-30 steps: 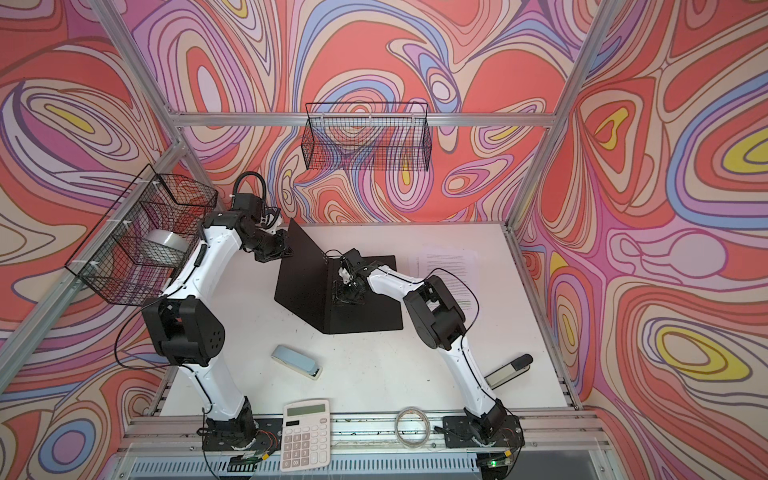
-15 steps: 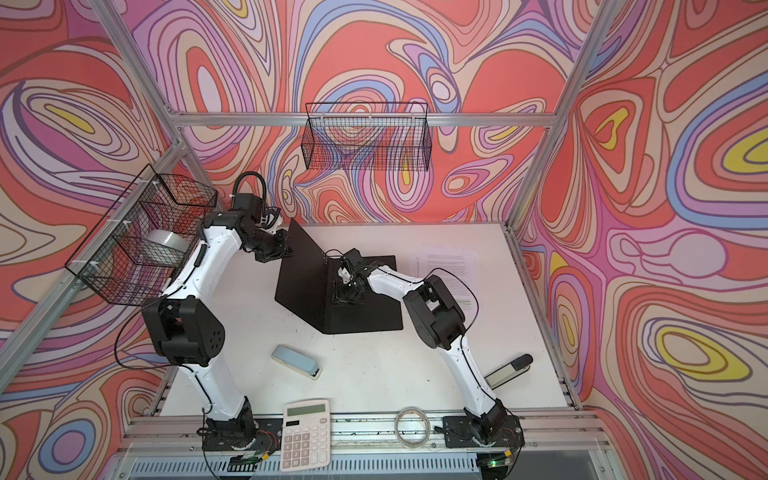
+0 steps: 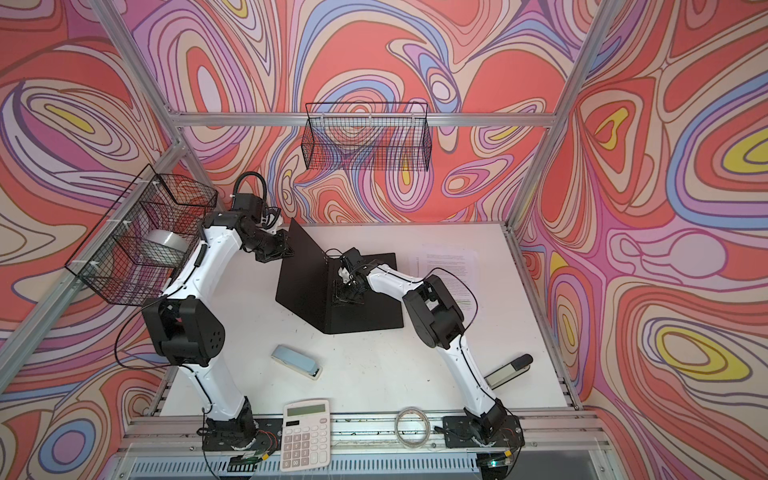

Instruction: Put the files into the folder

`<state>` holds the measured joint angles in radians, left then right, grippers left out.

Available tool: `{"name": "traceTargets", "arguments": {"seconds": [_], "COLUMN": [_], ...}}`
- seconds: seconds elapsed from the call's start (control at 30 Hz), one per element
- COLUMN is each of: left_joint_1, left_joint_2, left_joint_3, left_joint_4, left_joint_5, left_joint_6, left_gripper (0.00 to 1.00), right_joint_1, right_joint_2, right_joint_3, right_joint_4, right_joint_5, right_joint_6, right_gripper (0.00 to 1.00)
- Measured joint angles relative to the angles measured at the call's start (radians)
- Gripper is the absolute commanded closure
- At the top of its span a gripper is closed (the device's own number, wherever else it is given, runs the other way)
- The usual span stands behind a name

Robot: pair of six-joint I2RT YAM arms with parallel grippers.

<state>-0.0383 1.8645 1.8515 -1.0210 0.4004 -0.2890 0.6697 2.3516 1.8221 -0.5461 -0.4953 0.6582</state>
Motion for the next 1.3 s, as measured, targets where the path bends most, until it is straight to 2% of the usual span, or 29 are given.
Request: {"name": "traceTargets", "arguments": {"seconds": [1.3], "left_joint_1": [0.000], "left_joint_2": [0.000], "left_joint_3": [0.014], "left_joint_4": [-0.032], "left_joint_5": [-0.008], "left_joint_6": [0.031], "left_gripper": [1.00], "right_joint_1": [-0.004], "right_joint_2": [0.007], "right_joint_3": [0.015], "right_joint_4": [-0.028], "right_joint_5": [0.063], "right_joint_6": [-0.022], "right_gripper": [1.00]}}
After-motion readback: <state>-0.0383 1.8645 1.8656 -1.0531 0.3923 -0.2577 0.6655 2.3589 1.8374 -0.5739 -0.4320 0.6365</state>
